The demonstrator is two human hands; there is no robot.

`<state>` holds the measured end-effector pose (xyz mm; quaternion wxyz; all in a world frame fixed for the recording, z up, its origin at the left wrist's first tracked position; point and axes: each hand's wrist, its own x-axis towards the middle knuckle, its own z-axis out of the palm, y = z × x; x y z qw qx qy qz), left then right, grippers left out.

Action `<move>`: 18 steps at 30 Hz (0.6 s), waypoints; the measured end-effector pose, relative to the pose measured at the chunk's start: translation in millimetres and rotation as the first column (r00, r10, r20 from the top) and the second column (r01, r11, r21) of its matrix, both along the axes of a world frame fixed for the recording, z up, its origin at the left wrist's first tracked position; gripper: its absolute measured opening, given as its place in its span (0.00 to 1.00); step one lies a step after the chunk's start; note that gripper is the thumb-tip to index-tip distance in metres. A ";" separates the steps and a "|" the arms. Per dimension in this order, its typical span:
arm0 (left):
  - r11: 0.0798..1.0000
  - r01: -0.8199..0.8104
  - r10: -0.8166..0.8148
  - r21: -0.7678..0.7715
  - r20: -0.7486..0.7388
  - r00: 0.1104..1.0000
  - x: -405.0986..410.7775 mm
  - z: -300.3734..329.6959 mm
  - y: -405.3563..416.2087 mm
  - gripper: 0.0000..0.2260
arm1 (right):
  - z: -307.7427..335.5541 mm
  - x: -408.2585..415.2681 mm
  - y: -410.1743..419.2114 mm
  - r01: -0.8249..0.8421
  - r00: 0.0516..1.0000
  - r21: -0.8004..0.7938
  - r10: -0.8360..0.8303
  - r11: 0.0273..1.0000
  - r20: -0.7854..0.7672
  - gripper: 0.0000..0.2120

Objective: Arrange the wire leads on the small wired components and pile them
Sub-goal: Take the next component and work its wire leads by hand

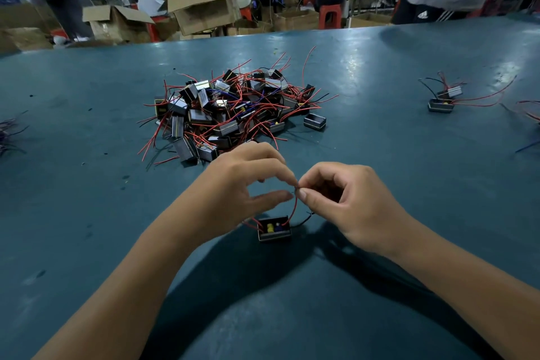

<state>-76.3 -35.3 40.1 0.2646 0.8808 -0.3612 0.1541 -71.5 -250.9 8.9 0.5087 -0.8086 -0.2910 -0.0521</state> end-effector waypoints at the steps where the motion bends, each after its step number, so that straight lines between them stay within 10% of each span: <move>1: 1.000 0.001 -0.001 0.001 0.023 1.000 0.2 -0.8 0.1 0.06 | -0.2 0.2 0.0 -0.004 1.000 0.003 0.004 1.000 -0.003 0.07; 11: 0.999 0.016 -0.021 0.035 0.137 0.990 0.5 -2.4 -2.8 0.06 | 0.7 -0.8 0.3 -0.031 0.999 -0.015 0.032 0.999 0.037 0.06; 18: 0.992 -0.023 -0.006 -0.127 -0.219 0.976 -4.3 -4.2 -7.5 0.05 | 1.3 -2.6 -0.6 -0.007 0.995 -0.035 0.010 0.999 0.102 0.05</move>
